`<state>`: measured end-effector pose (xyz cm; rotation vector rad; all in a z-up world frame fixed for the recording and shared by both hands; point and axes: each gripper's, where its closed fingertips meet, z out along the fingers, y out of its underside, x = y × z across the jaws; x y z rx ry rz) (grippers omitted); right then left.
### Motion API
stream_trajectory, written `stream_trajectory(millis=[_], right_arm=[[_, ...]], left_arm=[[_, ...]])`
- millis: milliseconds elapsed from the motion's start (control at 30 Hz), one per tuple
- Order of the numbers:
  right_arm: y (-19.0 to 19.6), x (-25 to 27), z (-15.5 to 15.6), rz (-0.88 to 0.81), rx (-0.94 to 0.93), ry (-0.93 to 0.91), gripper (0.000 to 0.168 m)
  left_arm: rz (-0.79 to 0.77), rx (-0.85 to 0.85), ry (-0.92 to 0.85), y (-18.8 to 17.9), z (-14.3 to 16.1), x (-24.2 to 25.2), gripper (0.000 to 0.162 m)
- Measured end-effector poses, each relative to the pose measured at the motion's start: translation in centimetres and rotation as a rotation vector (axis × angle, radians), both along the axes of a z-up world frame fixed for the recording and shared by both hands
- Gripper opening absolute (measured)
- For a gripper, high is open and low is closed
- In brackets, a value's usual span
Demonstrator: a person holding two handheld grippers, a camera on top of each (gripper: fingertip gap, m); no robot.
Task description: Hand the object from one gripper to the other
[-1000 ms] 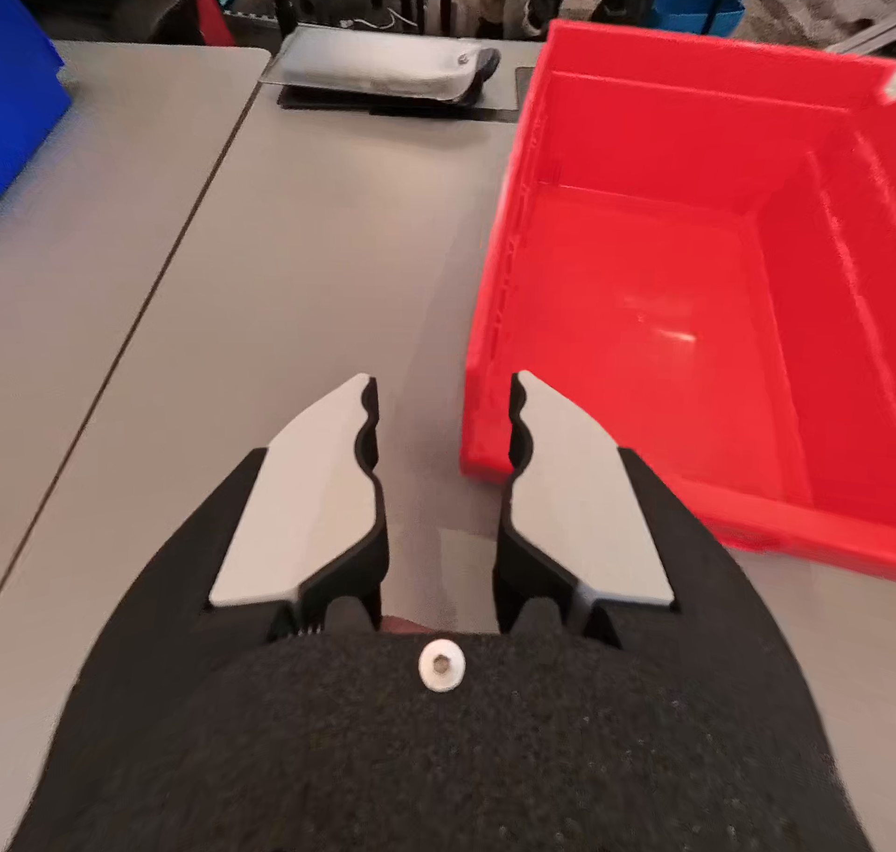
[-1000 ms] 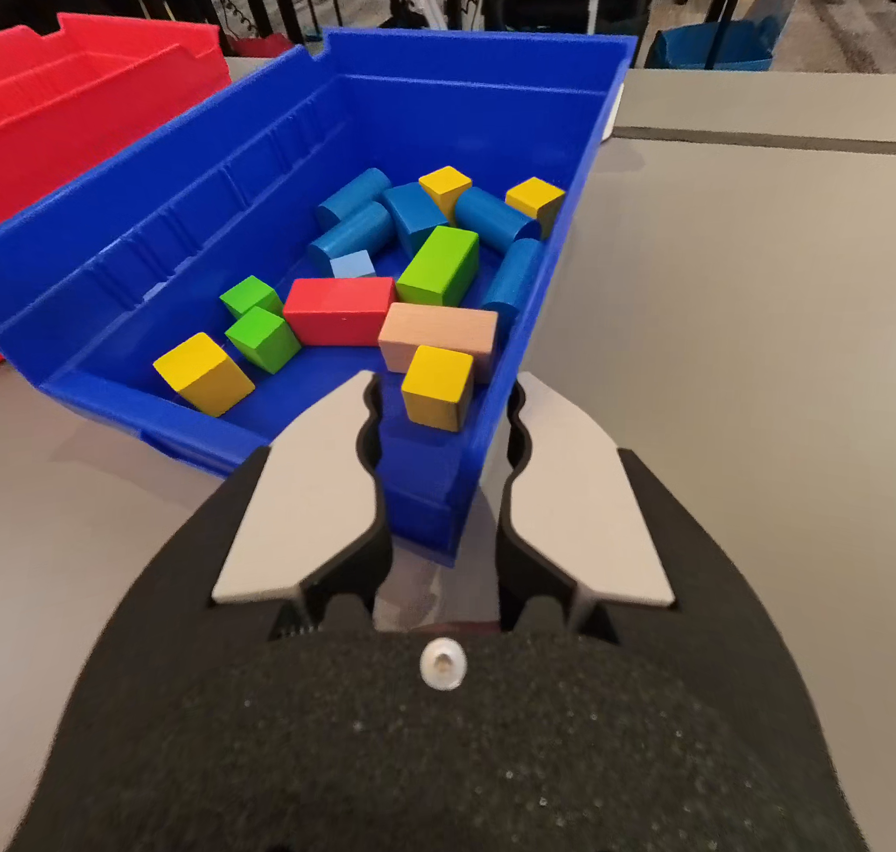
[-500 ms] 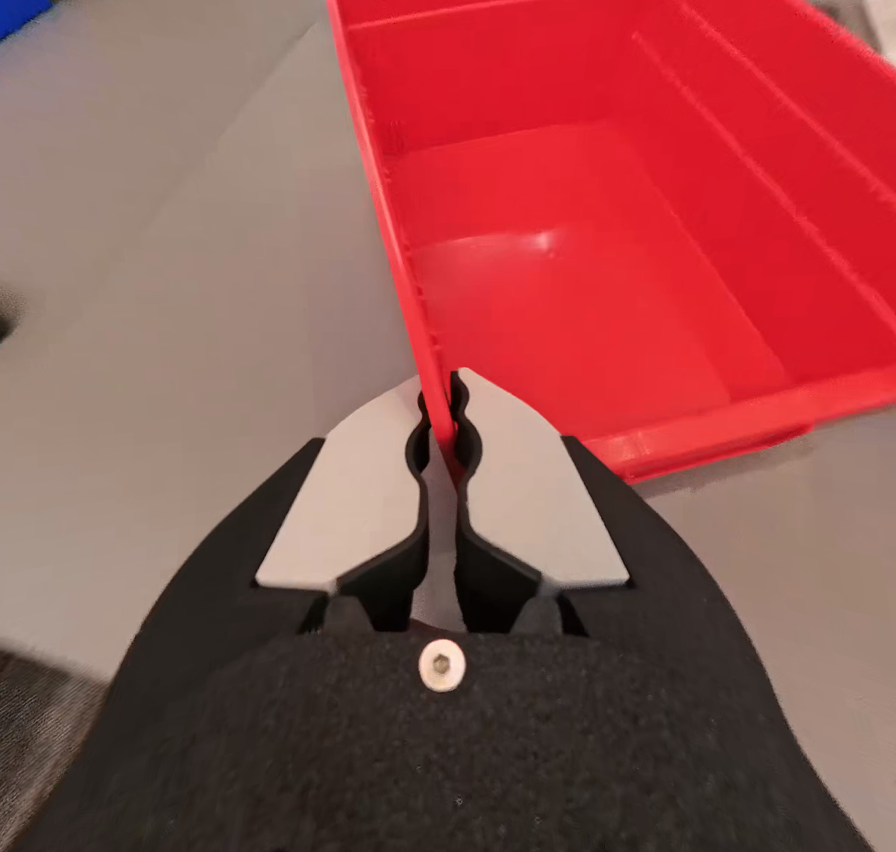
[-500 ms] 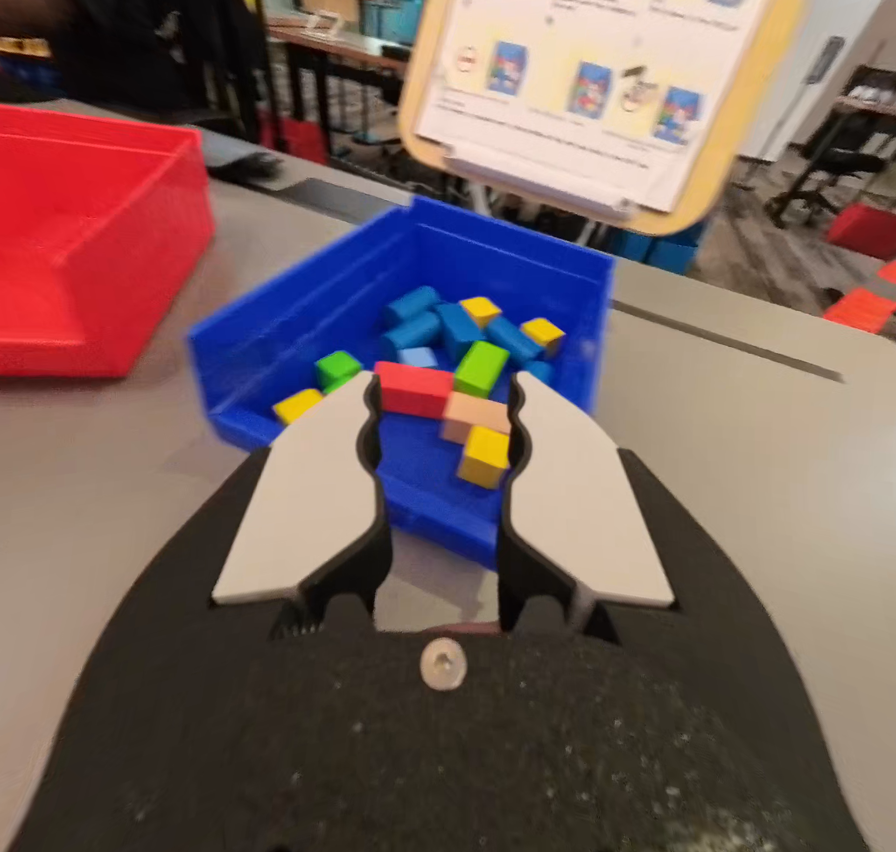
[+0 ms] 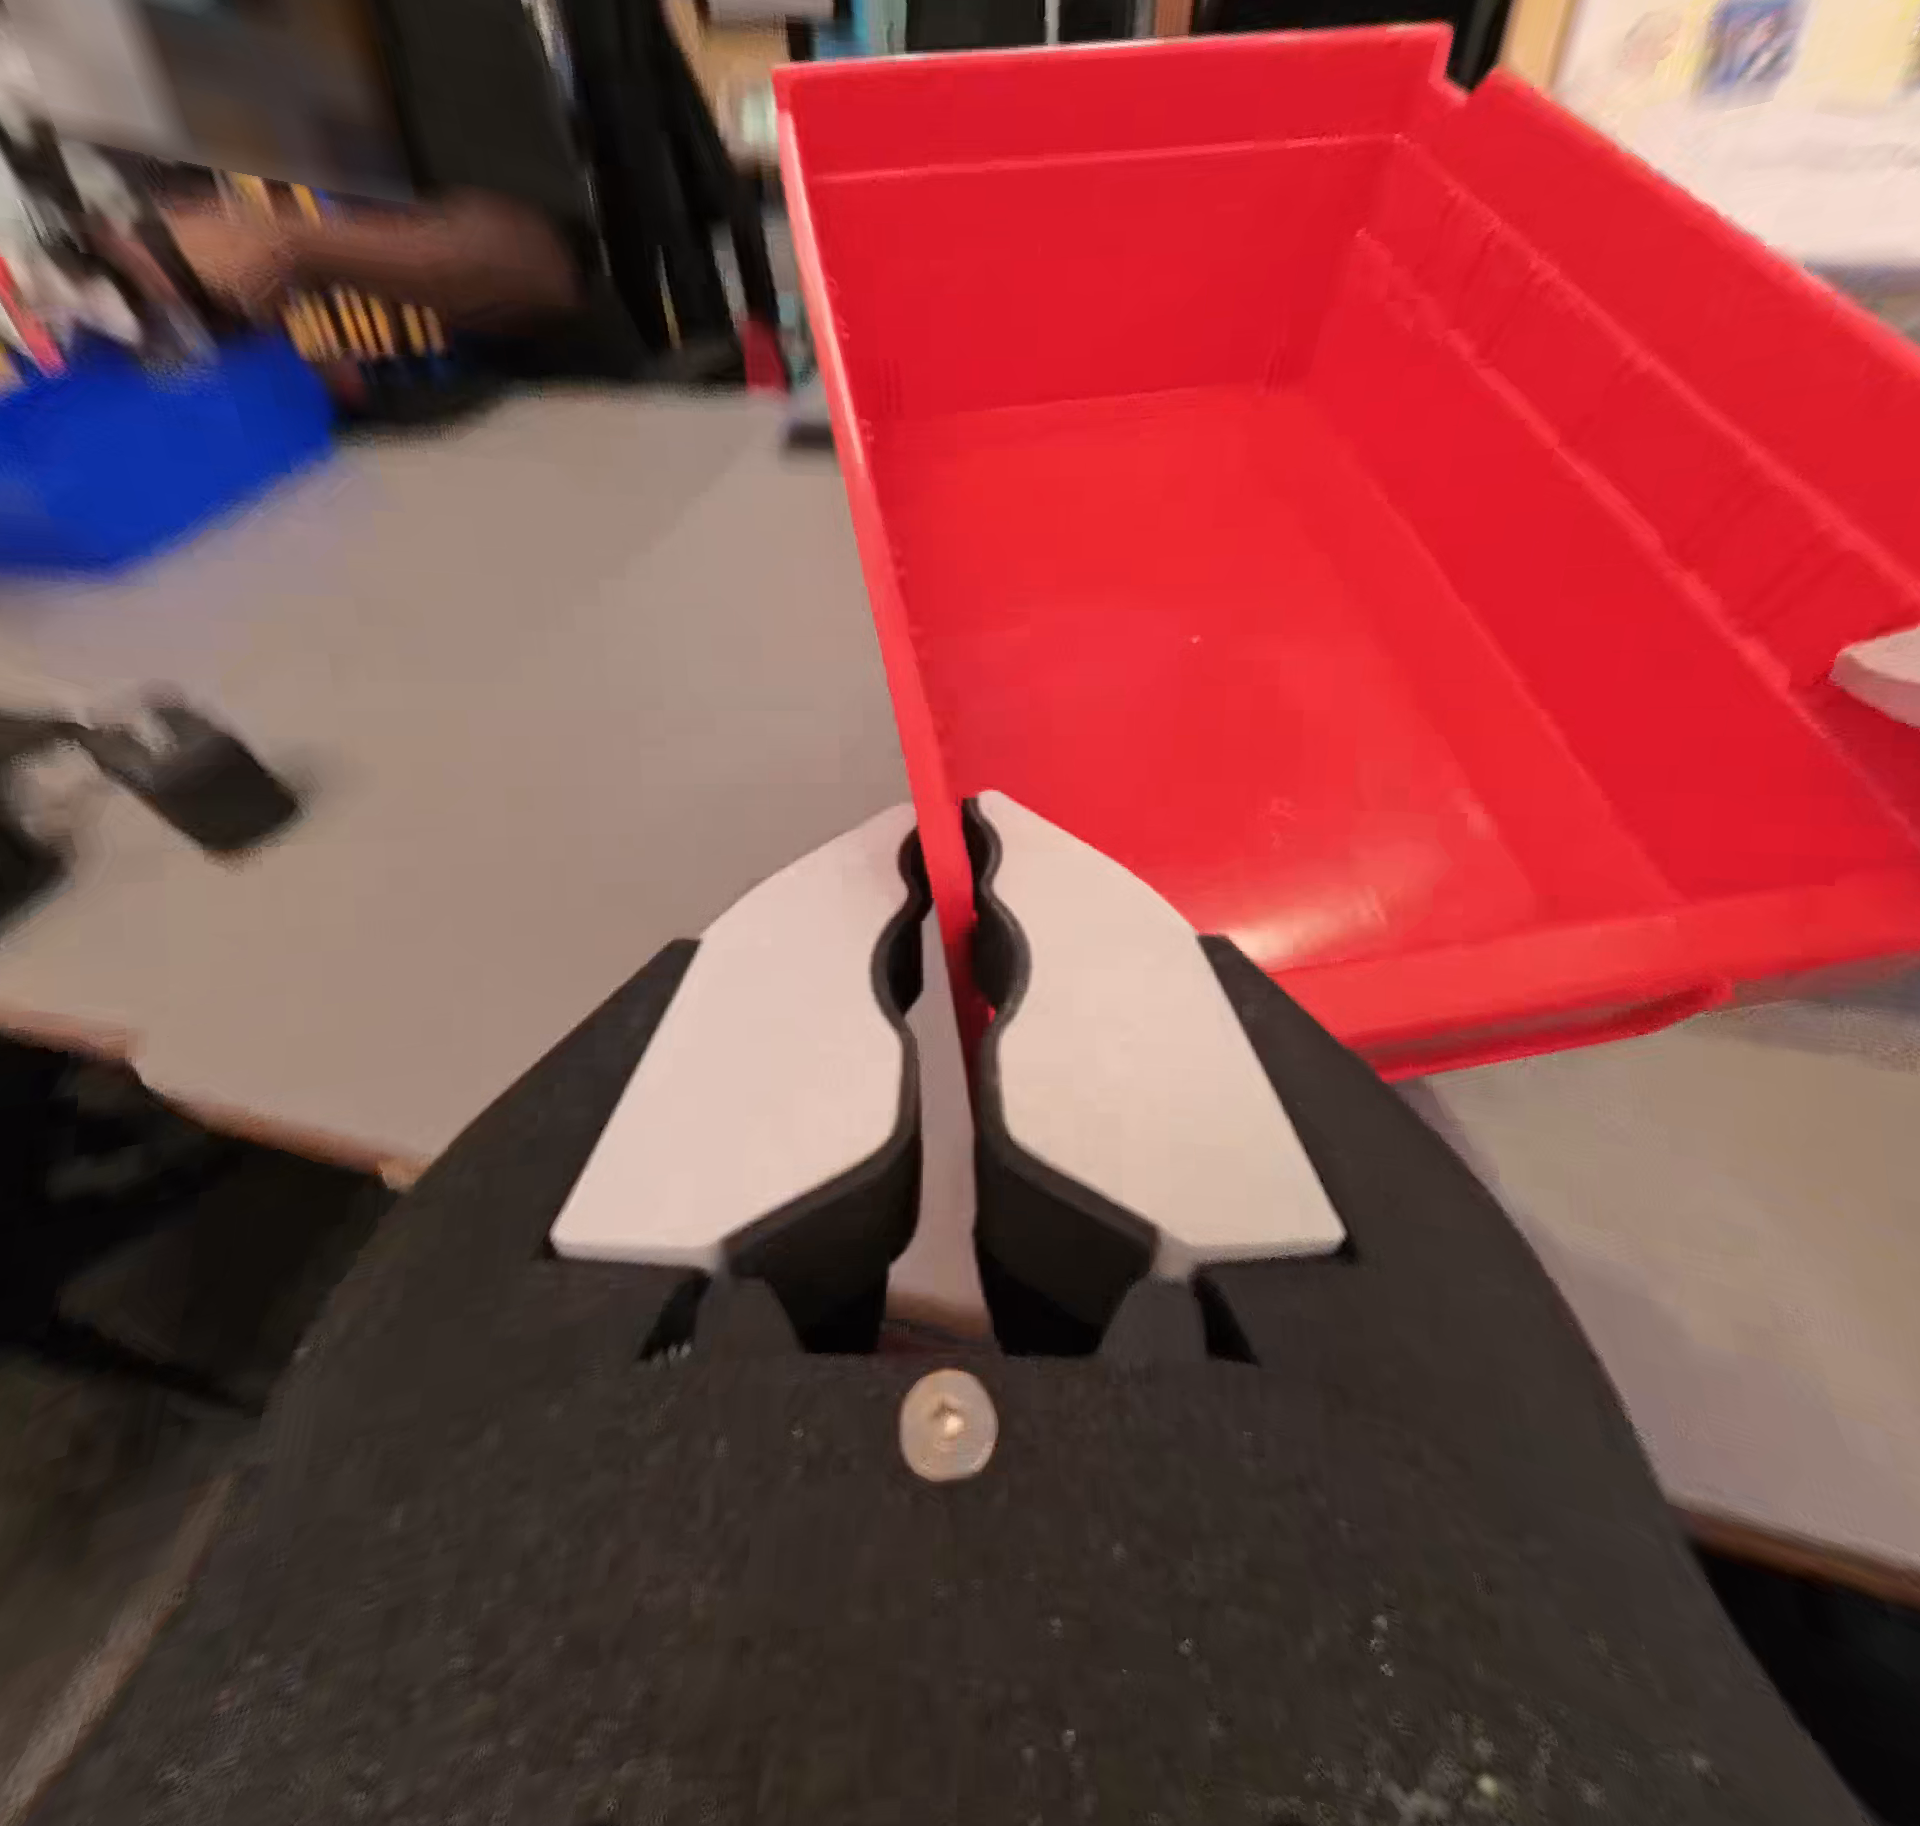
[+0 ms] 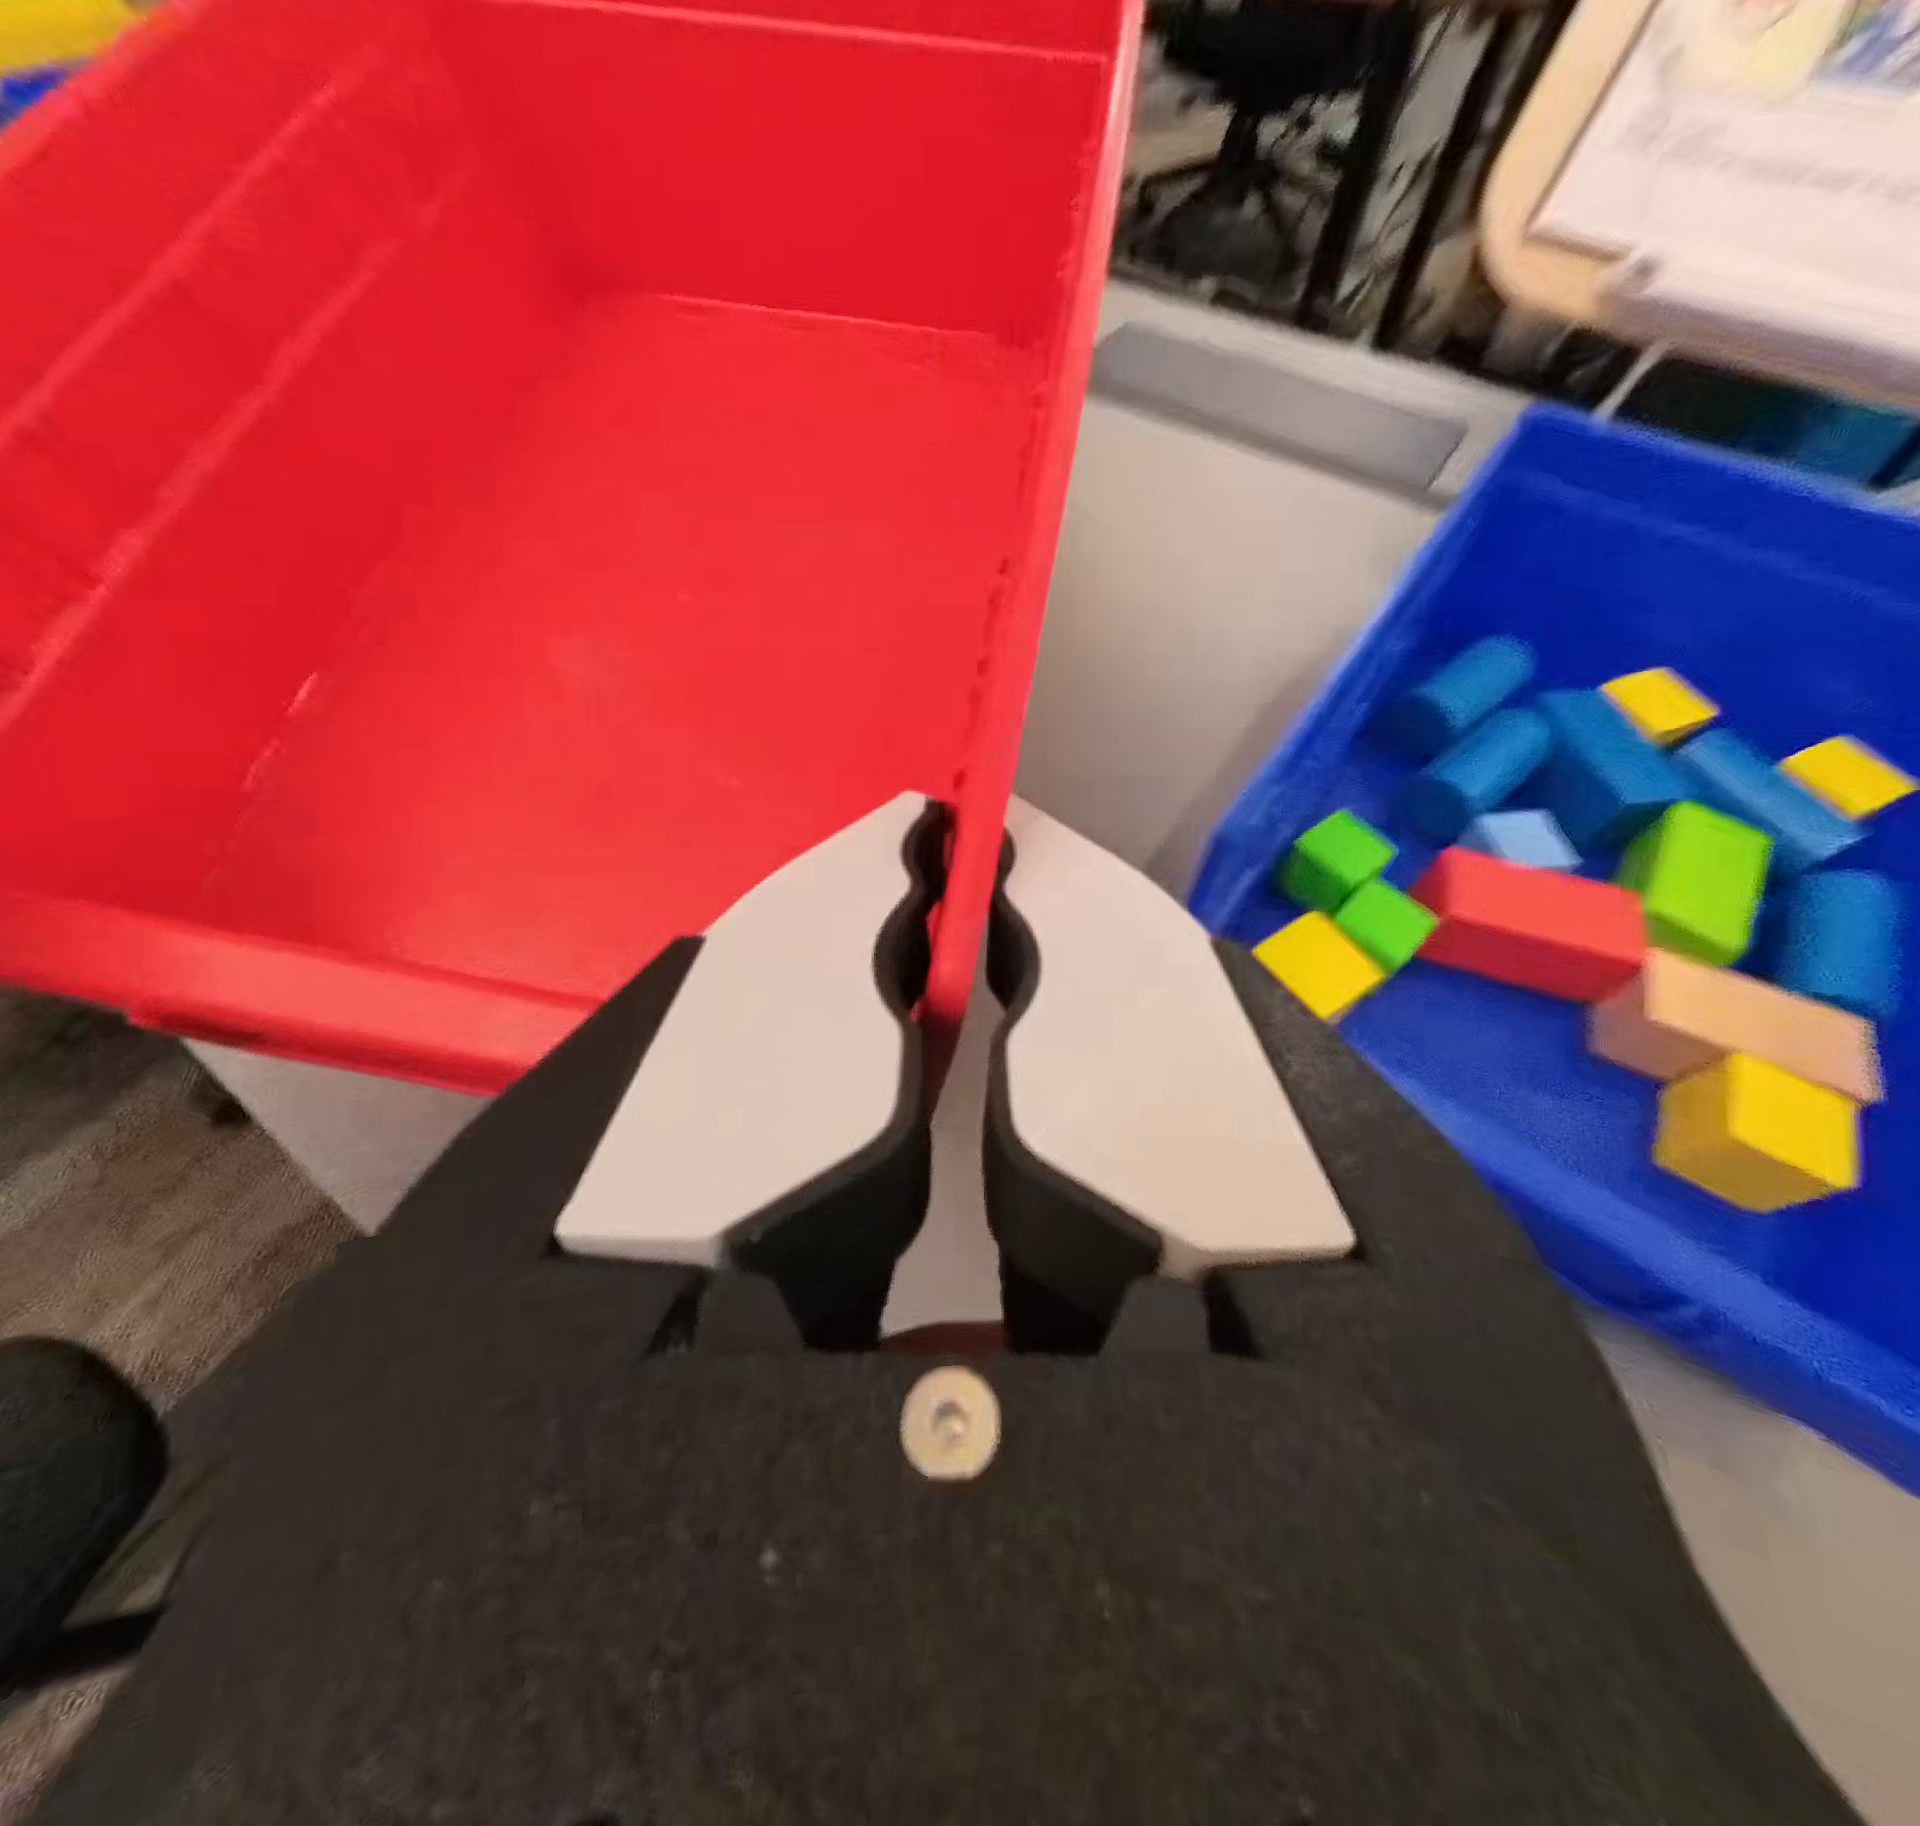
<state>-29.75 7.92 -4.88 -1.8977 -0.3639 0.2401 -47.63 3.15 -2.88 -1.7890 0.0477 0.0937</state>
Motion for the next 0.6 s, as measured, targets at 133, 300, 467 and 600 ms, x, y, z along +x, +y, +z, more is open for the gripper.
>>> stream_trajectory(millis=[133, 300, 467, 600], right_arm=[[-1.0, 9.0, 10.0, -0.119, 0.21, 0.109, 0.006], [-3.4, 25.8, 19.8, -0.339, 0.347, 0.125, 0.004], [-5.4, 43.7, 17.6, -0.551, 0.271, 0.024, 0.005], [-4.5, 53.5, 7.7, -0.653, 0.054, 0.034, 0.005]], left_arm=[[-0.123, 0.202, 0.063, 0.8, 10.4, 9.0, 0.004], [-0.369, 0.307, 0.05, 2.2, 18.1, 26.0, 0.005], [-0.554, 0.194, 0.0, 3.7, 12.3, 44.3, 0.007], [-0.6, -0.006, 0.009, 6.2, 2.9, 53.6, 0.006]])
